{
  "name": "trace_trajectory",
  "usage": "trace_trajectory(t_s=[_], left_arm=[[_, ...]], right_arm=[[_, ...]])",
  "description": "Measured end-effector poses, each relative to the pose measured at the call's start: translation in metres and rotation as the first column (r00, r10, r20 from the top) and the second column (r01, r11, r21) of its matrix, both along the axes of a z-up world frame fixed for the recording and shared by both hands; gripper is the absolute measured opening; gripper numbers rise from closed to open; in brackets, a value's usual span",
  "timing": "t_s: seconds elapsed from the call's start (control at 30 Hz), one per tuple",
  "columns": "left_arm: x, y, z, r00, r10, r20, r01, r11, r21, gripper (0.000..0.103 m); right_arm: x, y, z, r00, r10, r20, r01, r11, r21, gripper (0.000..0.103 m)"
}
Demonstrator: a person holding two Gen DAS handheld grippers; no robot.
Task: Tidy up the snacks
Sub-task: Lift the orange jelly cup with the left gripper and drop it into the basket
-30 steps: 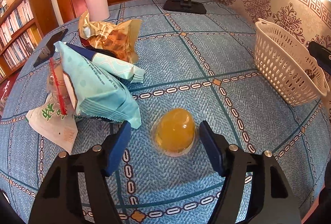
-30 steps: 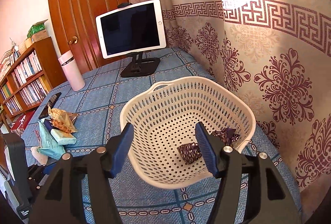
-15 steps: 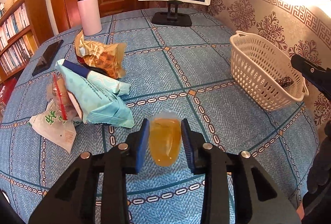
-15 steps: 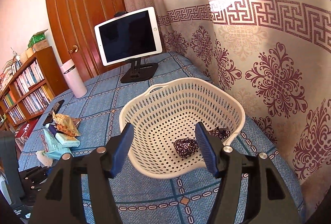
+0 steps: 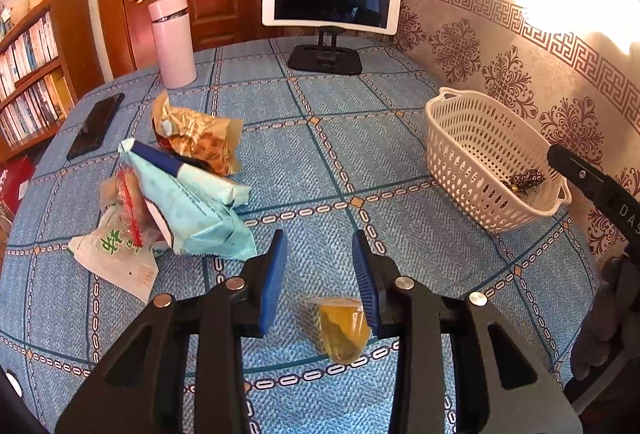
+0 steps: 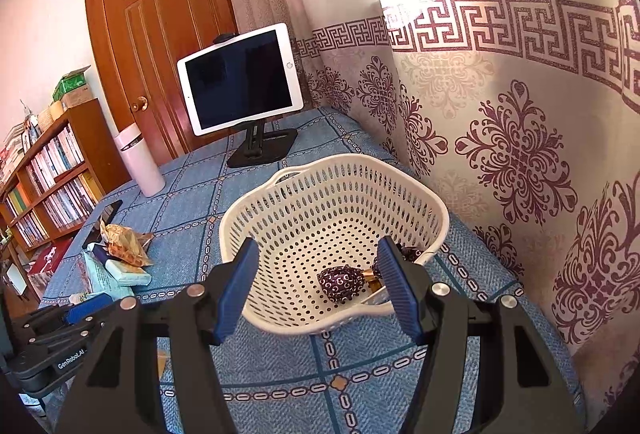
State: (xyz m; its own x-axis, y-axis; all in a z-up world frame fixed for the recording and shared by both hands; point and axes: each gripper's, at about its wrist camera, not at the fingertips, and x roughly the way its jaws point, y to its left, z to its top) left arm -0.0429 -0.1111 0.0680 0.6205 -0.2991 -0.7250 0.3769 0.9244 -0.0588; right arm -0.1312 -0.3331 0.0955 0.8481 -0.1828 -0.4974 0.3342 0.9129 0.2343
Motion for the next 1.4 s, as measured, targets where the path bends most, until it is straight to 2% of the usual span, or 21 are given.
trace_trajectory(t_s=[0.07,0.13,0.33,0.57,0.63,0.73,0.8,0.93,1.1,1.27,1.4], left_arm=[[0.001,0.003,-0.012,0.998,-0.005,-0.058,0.004,1.000,-0.019,0.050],[-0.002,0.005,-0.020,0.996,-0.016,-0.087,0.012,0.999,-0.053,0.056],[-0.017,-0.010,-0.029,0.994,-0.073,-0.080,0.073,0.997,-0.007,0.056],[-0.024,-0.021,-0.046,0.988,-0.097,-0.120,0.102,0.994,0.036,0.056],[-0.028,-0.024,-0.049,0.989,-0.101,-0.106,0.108,0.992,0.065,0.056],[-0.031,-0.027,-0.048,0.990,-0.113,-0.086,0.120,0.989,0.089,0.050],[-0.032,-0.027,-0.047,0.990,-0.118,-0.081,0.125,0.988,0.087,0.049],[-0.034,-0.030,-0.037,0.991,-0.126,-0.050,0.130,0.988,0.082,0.049],[-0.031,-0.043,-0.005,0.989,-0.144,0.012,0.144,0.989,0.037,0.049],[-0.022,-0.072,0.030,0.976,-0.200,0.081,0.201,0.980,-0.006,0.049],[-0.014,-0.102,0.048,0.963,-0.238,0.126,0.243,0.970,-0.023,0.049]], right_arm=[[-0.001,0.000,-0.001,1.000,0.004,0.001,-0.004,1.000,0.002,0.062],[-0.002,-0.001,-0.002,1.000,0.007,0.001,-0.007,1.000,0.005,0.062],[-0.005,-0.003,-0.005,1.000,0.009,0.002,-0.009,1.000,0.016,0.062],[-0.009,-0.006,-0.005,1.000,0.008,0.007,-0.008,1.000,0.025,0.062],[-0.010,-0.007,-0.005,1.000,0.006,0.010,-0.006,1.000,0.027,0.062],[-0.011,-0.008,-0.005,1.000,0.002,0.015,-0.002,1.000,0.029,0.062],[-0.013,-0.009,-0.004,1.000,0.000,0.017,0.000,1.000,0.030,0.062],[-0.015,-0.009,-0.004,1.000,-0.006,0.023,0.006,1.000,0.030,0.062],[-0.021,-0.014,-0.002,0.999,-0.025,0.035,0.023,0.999,0.041,0.062],[-0.025,-0.017,-0.001,0.998,-0.038,0.042,0.036,0.998,0.043,0.062],[-0.030,-0.021,-0.002,0.998,-0.050,0.042,0.048,0.998,0.051,0.062]])
